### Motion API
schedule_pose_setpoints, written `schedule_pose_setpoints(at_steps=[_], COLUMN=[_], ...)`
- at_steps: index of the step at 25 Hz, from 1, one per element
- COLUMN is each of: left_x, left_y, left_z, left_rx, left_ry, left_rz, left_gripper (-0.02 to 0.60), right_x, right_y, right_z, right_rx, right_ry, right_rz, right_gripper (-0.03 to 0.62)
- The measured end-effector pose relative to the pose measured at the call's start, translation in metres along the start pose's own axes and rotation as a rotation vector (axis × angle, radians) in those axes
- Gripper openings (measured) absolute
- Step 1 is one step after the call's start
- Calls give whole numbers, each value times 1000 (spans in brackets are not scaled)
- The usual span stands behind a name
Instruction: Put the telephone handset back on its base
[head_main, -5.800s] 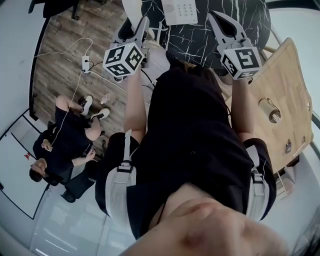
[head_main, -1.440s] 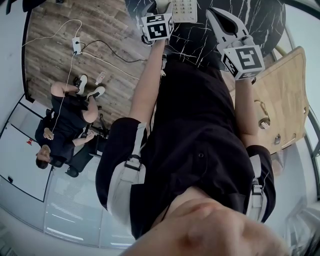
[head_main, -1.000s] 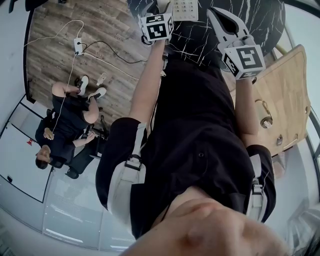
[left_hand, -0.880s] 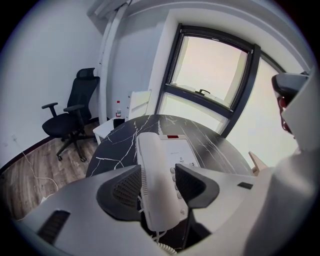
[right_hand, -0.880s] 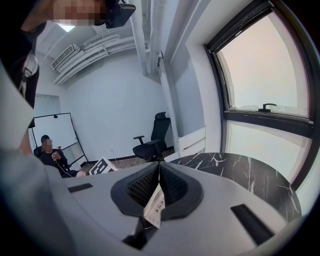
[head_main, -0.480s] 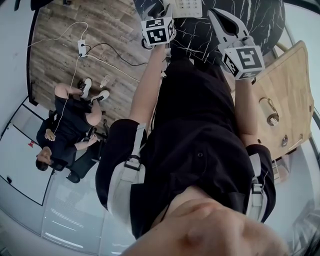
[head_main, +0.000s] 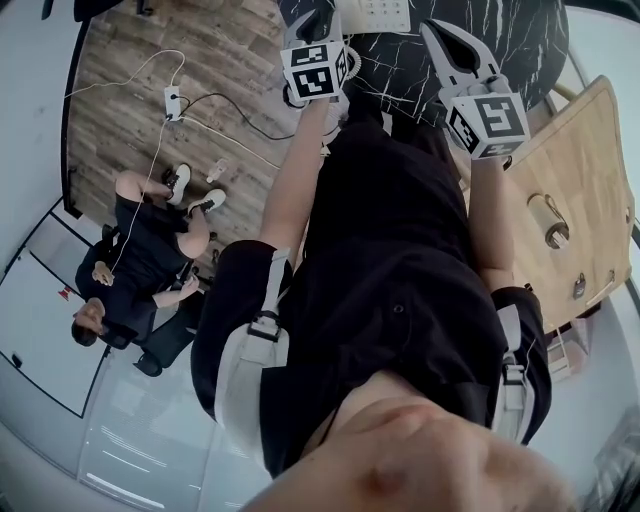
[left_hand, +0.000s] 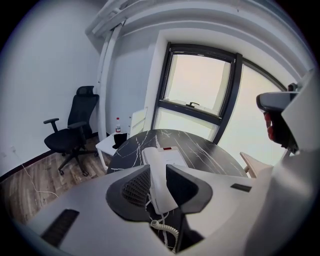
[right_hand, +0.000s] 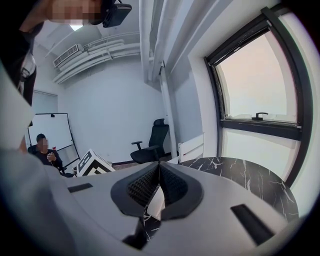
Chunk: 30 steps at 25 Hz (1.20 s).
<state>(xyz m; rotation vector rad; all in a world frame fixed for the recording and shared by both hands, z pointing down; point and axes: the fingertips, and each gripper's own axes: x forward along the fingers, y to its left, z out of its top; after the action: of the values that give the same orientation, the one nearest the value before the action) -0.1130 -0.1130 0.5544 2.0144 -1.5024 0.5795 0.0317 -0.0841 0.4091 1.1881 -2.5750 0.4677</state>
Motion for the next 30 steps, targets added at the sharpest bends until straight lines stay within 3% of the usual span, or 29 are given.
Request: schedule_pose_setpoints(at_steps=[20,30], left_x=[-108,-148], left_y=[-24,-38], left_z=[101,128], left_rx=[105,80], left_ry=[-285,-361], left_rz=[-66,-72], left_gripper=[20,15], right_x=[-21,-39], right_y=[5,3], right_z=[41,62], right_rx=[-14,-35], right_ry=[-127,-171], right_rz=[-43,-18], right_gripper=[31,31])
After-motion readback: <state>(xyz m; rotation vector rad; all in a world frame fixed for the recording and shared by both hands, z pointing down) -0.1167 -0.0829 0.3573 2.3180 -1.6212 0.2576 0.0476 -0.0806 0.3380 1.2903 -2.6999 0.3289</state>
